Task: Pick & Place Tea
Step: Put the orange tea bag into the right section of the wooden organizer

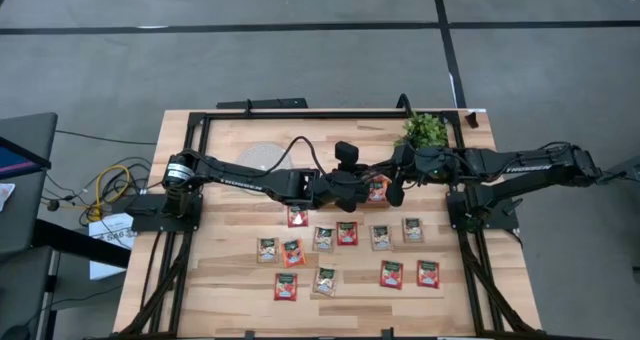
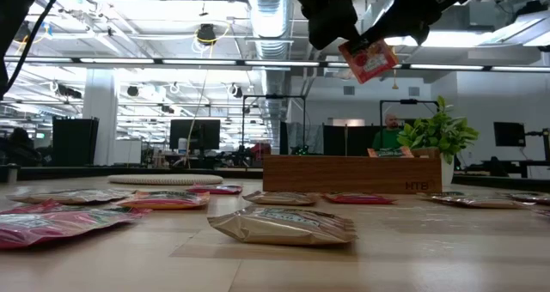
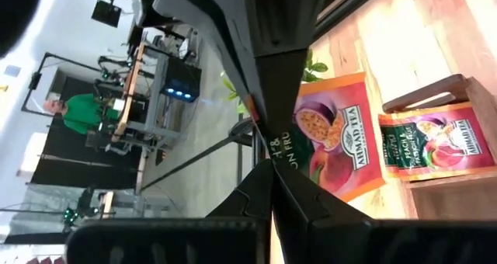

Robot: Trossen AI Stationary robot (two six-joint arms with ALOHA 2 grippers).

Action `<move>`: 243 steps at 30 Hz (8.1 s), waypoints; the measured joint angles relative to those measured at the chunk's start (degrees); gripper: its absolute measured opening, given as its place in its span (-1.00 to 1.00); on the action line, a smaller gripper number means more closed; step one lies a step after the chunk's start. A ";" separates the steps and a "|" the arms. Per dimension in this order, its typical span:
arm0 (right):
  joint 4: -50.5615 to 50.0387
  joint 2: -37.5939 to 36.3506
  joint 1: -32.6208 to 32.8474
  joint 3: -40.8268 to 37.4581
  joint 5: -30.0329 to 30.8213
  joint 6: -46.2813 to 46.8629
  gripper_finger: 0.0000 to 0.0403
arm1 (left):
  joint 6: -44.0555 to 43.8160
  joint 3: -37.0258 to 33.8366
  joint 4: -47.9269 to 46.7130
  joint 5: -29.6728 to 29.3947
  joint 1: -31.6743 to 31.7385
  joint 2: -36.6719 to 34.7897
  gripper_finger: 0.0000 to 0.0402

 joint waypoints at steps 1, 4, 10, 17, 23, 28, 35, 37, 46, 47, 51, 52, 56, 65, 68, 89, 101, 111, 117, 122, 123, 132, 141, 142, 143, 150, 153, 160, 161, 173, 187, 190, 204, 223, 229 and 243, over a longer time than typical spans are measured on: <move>0.02 0.00 0.00 0.00 0.00 0.33 -1.00 | 0.00 0.00 0.00 -0.18 0.00 0.00 -1.00; 0.09 0.00 0.00 0.00 0.13 0.99 -1.00 | 0.00 0.00 0.00 -1.38 0.00 -0.01 -1.00; -1.68 0.00 0.02 0.00 1.59 2.71 -1.00 | 2.38 0.00 -0.57 -13.37 -0.04 -0.03 -1.00; -6.38 -0.09 0.70 -1.63 4.12 9.78 -1.00 | -10.37 0.00 -14.61 -26.07 0.01 -1.16 -1.00; -2.60 -0.57 4.34 -7.80 7.78 15.58 -1.00 | -45.01 -0.04 -45.81 -7.19 0.13 -3.91 -1.00; 2.54 -0.60 6.77 -12.49 12.70 16.89 -1.00 | -61.83 -0.49 -58.34 -3.78 0.68 -5.42 -1.00; 8.38 -0.57 7.11 -18.42 14.77 18.51 -1.00 | -66.83 -12.87 -50.84 -1.42 0.50 -13.57 -1.00; 10.48 -0.57 7.13 -19.81 14.78 18.57 -1.00 | -67.47 -17.91 -47.46 -0.18 0.48 -17.23 -1.00; 21.33 -0.55 5.73 -26.34 14.75 24.78 -1.00 | -73.58 -37.05 -33.40 5.63 0.46 -35.46 -1.00; 23.86 -0.57 5.70 -27.19 14.75 24.83 -1.00 | -74.28 -38.46 -32.60 5.79 0.46 -37.40 -1.00; 26.22 -0.55 5.70 -29.02 14.87 24.90 -1.00 | -75.77 -42.64 -31.84 5.99 0.46 -44.33 -1.00; 25.65 -0.57 5.70 -29.00 15.12 24.96 -1.00 | -75.83 -43.42 -31.86 5.97 0.47 -46.00 -1.00; 24.55 -0.22 5.70 -29.03 16.82 24.98 -1.00 | -77.25 -47.37 -28.92 5.97 0.48 -52.04 -1.00; 24.18 2.63 5.70 -28.92 18.90 27.29 -1.00 | -78.66 -58.58 -17.45 10.26 0.46 -61.96 -1.00; 24.58 4.86 5.70 -29.00 19.10 27.41 -1.00 | -78.64 -60.05 -16.47 10.88 0.46 -62.84 -1.00; 29.55 5.92 4.59 -28.96 20.74 18.30 -1.00 | -71.90 -60.19 -16.94 16.73 0.46 -62.90 -1.00; 29.53 5.92 4.68 -28.96 20.70 17.83 -1.00 | -71.80 -60.19 -17.58 18.21 0.46 -62.88 -1.00; 28.90 5.92 4.68 -28.96 20.68 17.83 -1.00 | -71.82 -60.19 -18.69 18.23 0.47 -62.86 -1.00; 28.83 5.92 4.68 -28.96 20.65 16.39 -1.00 | -71.82 -60.17 -18.71 18.23 0.47 -62.86 -1.00; 28.76 5.92 4.63 -28.96 20.59 15.00 -1.00 | -70.55 -60.15 -18.71 18.21 0.46 -62.86 -1.00; 28.74 5.92 4.63 -28.96 20.59 14.77 -1.00 | -69.80 -60.15 -18.72 18.21 0.46 -62.86 -1.00; 26.97 5.92 4.57 -28.96 20.60 14.73 -0.98 | -69.00 -60.15 -18.73 18.21 0.47 -62.86 -1.00; 26.61 5.95 4.57 -28.96 20.84 14.71 -0.61 | -68.91 -60.13 -18.73 18.21 0.47 -62.86 -1.00; 26.57 5.93 4.57 -28.96 21.05 14.71 -0.58 | -68.91 -60.13 -18.73 18.21 0.46 -62.86 -1.00; 26.49 5.94 4.57 -28.96 21.26 14.71 -0.56 | -68.91 -60.13 -18.73 18.21 0.48 -62.88 -1.00; 26.22 5.15 4.57 -28.94 22.34 13.81 -0.52 | -68.90 -60.13 -18.73 18.21 0.46 -62.86 -1.00; 26.01 4.14 4.57 -28.31 22.28 13.46 -0.52 | -68.89 -60.13 -18.73 18.21 0.48 -62.86 -1.00; 26.29 -0.14 6.26 -22.93 19.35 11.57 -0.52 | -69.55 -60.13 -18.20 18.59 0.48 -62.86 -1.00; 26.16 -0.98 6.79 -22.17 19.10 10.91 -0.52 | -69.55 -60.13 -18.14 18.96 0.48 -62.86 -1.00; 17.87 -13.03 16.48 -19.23 19.08 15.12 -0.52 | -73.26 -60.13 -14.93 23.01 0.48 -62.82 -1.00; 8.88 -20.85 28.31 -19.28 21.38 17.22 -0.52 | -100.31 -60.11 -7.31 29.20 -0.31 -58.75 -1.00; 6.39 -23.84 31.34 -19.28 21.54 17.37 -0.52 | -99.16 -60.11 -1.92 32.00 -1.90 -55.23 -1.00; 0.95 -33.07 46.48 -22.24 32.65 20.18 -0.52 | -108.47 -60.11 15.33 35.58 -8.15 -35.53 -1.00; 4.02 -33.94 54.97 -24.92 39.40 21.93 -0.52 | -96.31 -41.23 -13.15 36.18 -9.70 -28.52 -1.00; 4.00 -33.94 54.97 -24.92 39.34 21.92 -0.52 | -88.68 -28.72 -26.99 38.07 -9.64 -18.29 -1.00; 4.00 -33.94 54.97 -24.92 38.75 21.83 -0.52 | -91.49 -25.05 -32.29 45.58 -9.66 -11.04 -1.00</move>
